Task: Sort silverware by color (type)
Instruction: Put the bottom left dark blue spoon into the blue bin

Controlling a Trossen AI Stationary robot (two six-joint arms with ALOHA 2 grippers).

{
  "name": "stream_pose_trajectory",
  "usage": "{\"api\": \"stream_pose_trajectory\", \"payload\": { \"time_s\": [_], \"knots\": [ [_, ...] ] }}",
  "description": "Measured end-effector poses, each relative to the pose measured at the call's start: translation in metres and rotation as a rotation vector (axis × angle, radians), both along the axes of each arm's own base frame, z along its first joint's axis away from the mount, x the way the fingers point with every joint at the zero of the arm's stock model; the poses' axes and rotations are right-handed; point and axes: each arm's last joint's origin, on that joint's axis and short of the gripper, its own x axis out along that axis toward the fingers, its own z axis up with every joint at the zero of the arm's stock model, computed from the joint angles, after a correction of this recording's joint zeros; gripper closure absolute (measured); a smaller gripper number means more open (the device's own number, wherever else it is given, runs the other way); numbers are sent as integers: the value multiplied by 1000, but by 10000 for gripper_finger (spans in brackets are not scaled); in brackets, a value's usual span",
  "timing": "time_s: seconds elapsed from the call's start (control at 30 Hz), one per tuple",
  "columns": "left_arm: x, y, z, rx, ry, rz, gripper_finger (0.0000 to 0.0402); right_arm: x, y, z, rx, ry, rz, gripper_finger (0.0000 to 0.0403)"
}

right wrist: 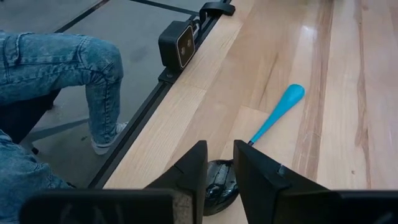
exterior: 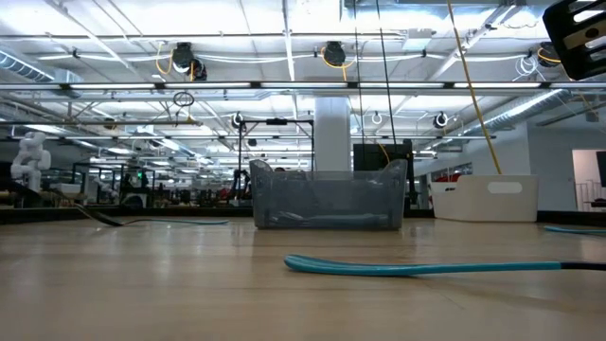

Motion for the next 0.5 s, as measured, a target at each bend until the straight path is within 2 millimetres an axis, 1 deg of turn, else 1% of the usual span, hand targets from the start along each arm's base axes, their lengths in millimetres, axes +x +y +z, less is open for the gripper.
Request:
{"api": "stream_pose_trajectory", "payload": {
  "time_s": [0.23, 0.5],
  "knots": [
    [-9, -11, -9, -8, 9, -25, 396, 0, -1, 0, -15, -14, -18, 328],
    [-20, -24, -25, 16, 56, -46, 396, 0, -1, 0, -16, -14, -18, 328]
  ]
}}
